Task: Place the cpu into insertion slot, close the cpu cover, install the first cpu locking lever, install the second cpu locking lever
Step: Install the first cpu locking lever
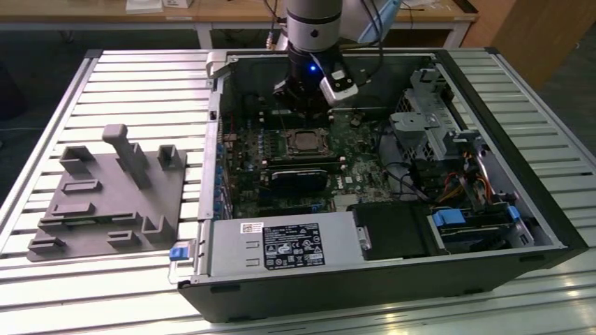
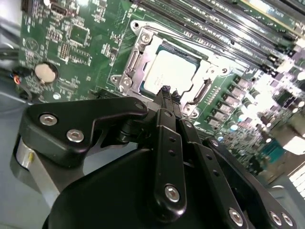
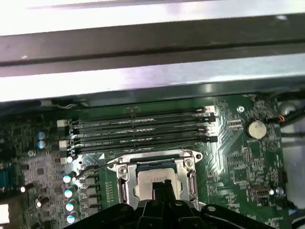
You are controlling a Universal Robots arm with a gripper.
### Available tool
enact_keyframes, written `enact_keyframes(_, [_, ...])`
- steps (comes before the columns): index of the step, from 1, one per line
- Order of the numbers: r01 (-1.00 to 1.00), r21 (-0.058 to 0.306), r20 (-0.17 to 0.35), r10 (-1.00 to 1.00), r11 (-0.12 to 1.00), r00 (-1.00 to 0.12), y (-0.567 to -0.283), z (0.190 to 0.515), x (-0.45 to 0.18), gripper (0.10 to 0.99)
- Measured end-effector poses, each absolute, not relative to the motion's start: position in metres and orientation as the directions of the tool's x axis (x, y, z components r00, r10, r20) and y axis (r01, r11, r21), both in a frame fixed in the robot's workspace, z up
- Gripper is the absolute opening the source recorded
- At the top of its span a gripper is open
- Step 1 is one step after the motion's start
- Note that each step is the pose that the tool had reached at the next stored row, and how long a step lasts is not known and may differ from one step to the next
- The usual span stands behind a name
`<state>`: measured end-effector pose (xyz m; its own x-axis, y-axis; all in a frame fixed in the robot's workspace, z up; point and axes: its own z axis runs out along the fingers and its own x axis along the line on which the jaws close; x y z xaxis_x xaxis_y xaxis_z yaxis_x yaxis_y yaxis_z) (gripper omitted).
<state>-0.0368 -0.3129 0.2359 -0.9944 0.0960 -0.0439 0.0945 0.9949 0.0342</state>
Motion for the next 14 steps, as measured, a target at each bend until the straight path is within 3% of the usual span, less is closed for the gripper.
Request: enact_keyframes(14, [0.06,0.034,-0.044,0.062,0.998,-0.997,-0.313,0.235,-0.074,0.106])
